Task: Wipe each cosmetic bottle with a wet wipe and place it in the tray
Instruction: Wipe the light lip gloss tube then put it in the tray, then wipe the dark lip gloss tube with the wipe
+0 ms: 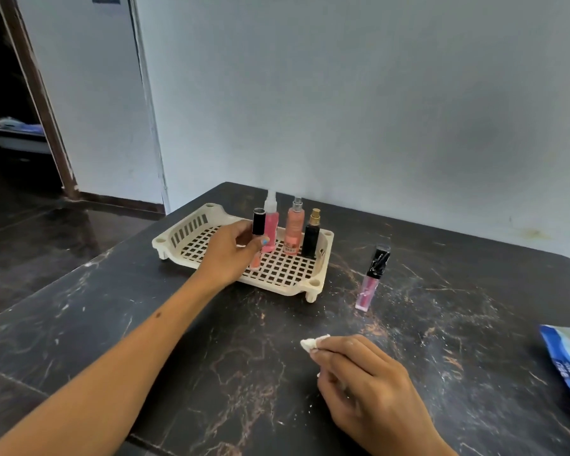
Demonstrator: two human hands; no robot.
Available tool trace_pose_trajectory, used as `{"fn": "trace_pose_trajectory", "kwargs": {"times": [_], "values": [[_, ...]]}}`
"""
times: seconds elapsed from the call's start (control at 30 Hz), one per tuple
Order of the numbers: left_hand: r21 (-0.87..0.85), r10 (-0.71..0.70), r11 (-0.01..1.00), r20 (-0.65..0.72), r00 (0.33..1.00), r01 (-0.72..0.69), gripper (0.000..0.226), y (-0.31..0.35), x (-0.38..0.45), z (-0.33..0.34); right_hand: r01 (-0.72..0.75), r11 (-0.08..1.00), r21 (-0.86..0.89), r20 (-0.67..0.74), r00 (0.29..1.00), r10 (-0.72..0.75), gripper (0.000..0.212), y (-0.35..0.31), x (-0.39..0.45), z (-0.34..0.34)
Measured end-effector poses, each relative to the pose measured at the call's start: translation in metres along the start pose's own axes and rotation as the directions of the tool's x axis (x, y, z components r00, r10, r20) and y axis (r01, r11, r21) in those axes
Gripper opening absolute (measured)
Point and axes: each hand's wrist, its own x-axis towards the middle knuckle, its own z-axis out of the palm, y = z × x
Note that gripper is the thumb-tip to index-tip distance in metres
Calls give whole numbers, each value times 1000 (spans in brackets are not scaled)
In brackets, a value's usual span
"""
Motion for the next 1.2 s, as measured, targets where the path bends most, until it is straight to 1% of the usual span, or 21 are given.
{"fn": "trace_pose_trajectory", "kwargs": {"times": [0.17, 0.27, 0.47, 0.57, 0.63, 0.67, 0.7, 0.73, 0.8, 0.83, 0.87, 0.9, 0.93, 1.0, 1.07, 1.1, 1.13, 1.2], "values": [[58, 18, 998, -13, 1000, -17, 21, 0, -2, 3, -54, 998, 16, -19, 998, 54, 14, 0, -1, 1], [59, 10, 998, 14, 1000, -11, 25, 0, -4, 3, -66, 998, 12, -22, 998, 66, 15, 0, -1, 1], [99, -24, 995, 40, 999, 20, 46, 3, -5, 5, -76, 997, 9, -24, 997, 76, 14, 1, -1, 2], [101, -59, 993, 37, 998, 55, 64, 4, -6, 5, -80, 997, 12, -42, 996, 81, 14, 2, -1, 2], [143, -87, 986, 1, 996, 86, 91, 6, -9, 4, -89, 996, 13, -65, 994, 90, 13, 2, -1, 1], [181, -76, 980, -41, 996, 82, 104, 9, -12, 3, -105, 994, 22, -85, 991, 107, 11, 2, -1, 0], [214, -16, 976, -102, 995, 37, 112, 15, -15, 2, -136, 990, 38, -116, 983, 140, 10, 3, 0, -2], [234, 95, 971, -176, 980, -52, 115, 24, -18, 2, -178, 982, 63, -155, 970, 186, 10, 4, 0, -3], [216, 332, 936, -275, 902, -279, 106, 46, -28, 5, -259, 960, 107, -241, 930, 278, 12, 7, 3, -8], [174, 396, 917, -277, 876, -359, 96, 59, -35, 12, -298, 948, 115, -289, 903, 319, 13, 8, 5, -11], [112, 423, 906, -243, 873, -408, 85, 72, -44, 22, -339, 934, 111, -340, 870, 356, 13, 10, 7, -16], [38, 421, 906, -180, 889, -421, 78, 83, -52, 34, -380, 920, 99, -387, 836, 388, 12, 12, 8, -19], [-35, 388, 919, -92, 917, -393, 74, 89, -58, 47, -422, 902, 86, -425, 804, 417, 13, 14, 9, -22], [-137, 308, 946, 99, 946, -294, 78, 95, -66, 73, -490, 867, 91, -478, 742, 470, 21, 18, 8, -27], [-164, 223, 969, 242, 944, -187, 79, 95, -62, 93, -521, 847, 107, -504, 706, 498, 29, 19, 8, -29], [-156, 184, 977, 302, 935, -142, 75, 92, -57, 101, -526, 844, 108, -512, 698, 501, 31, 19, 9, -29], [-148, 165, 982, 355, 920, -119, 65, 90, -52, 108, -526, 843, 108, -522, 692, 499, 31, 18, 9, -29], [-147, 150, 984, 391, 908, -99, 37, 87, -45, 117, -531, 837, 129, -528, 678, 512, 30, 18, 9, -29]]}}
